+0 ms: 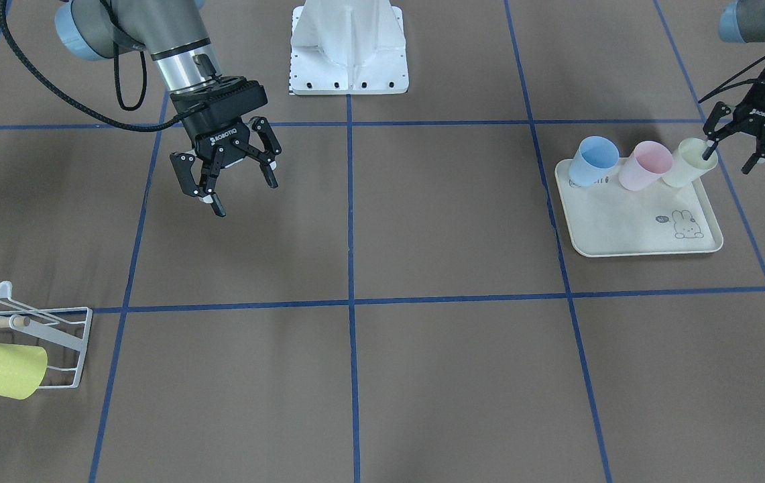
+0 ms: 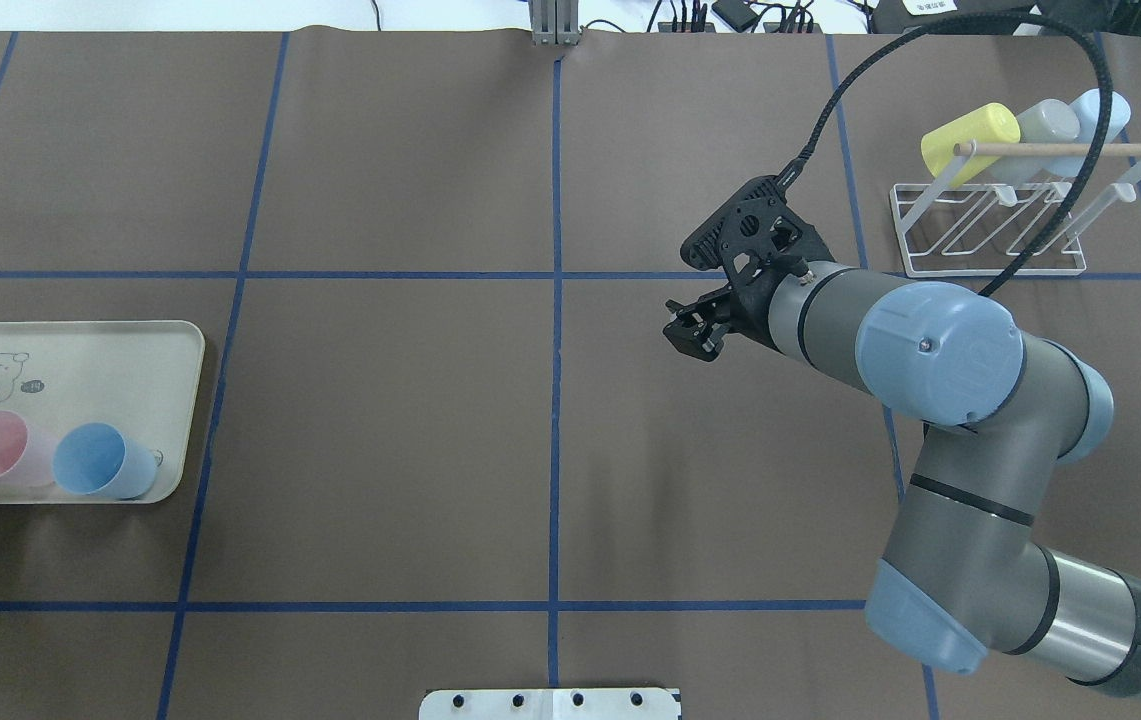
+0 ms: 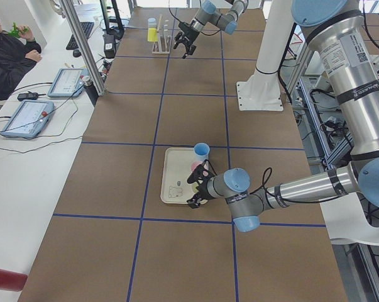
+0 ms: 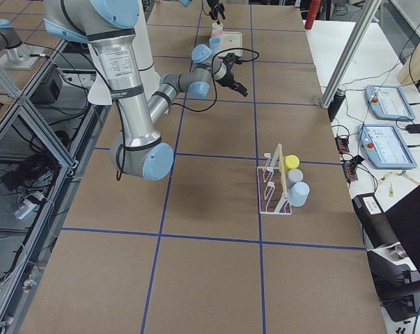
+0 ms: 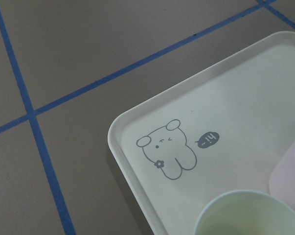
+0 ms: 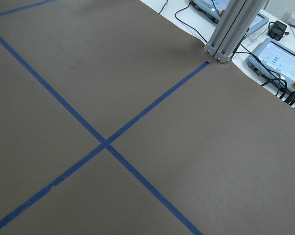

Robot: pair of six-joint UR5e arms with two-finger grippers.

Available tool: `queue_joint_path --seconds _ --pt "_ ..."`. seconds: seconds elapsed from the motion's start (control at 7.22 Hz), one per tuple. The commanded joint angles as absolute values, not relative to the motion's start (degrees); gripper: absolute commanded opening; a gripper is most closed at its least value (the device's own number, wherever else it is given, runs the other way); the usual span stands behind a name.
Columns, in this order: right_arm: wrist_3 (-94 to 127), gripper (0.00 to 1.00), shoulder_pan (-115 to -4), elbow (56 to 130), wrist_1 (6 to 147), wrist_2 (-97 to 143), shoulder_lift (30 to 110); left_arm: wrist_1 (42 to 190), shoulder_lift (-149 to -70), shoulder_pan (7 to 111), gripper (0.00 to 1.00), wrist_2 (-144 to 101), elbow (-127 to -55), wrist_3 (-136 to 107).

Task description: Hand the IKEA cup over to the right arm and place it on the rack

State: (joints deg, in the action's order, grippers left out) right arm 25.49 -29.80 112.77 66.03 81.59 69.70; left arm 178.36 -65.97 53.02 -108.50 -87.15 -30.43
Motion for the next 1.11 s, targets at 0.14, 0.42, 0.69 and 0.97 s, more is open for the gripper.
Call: queue_joint_path --seconds 0.14,0.42,0.69,0.97 --pt "25.5 1.0 -29.8 112.8 66.0 81.6 69.7 178.6 -66.4 53.0 0.13 -111.2 -87.2 -30.5" --pt "25.5 1.0 -29.8 112.7 66.1 81.5 69.7 178.6 -66.5 53.0 0.0 -111.2 -87.2 -30.5" --pt "25.5 1.0 -29.6 112.7 66.0 81.5 69.6 178.5 -66.7 53.3 0.0 -117.4 -87.2 -30.3" --pt "25.5 0.99 -28.7 112.5 66.0 81.4 68.3 177.8 -68.3 60.7 0.0 -120.0 -88.0 -30.2"
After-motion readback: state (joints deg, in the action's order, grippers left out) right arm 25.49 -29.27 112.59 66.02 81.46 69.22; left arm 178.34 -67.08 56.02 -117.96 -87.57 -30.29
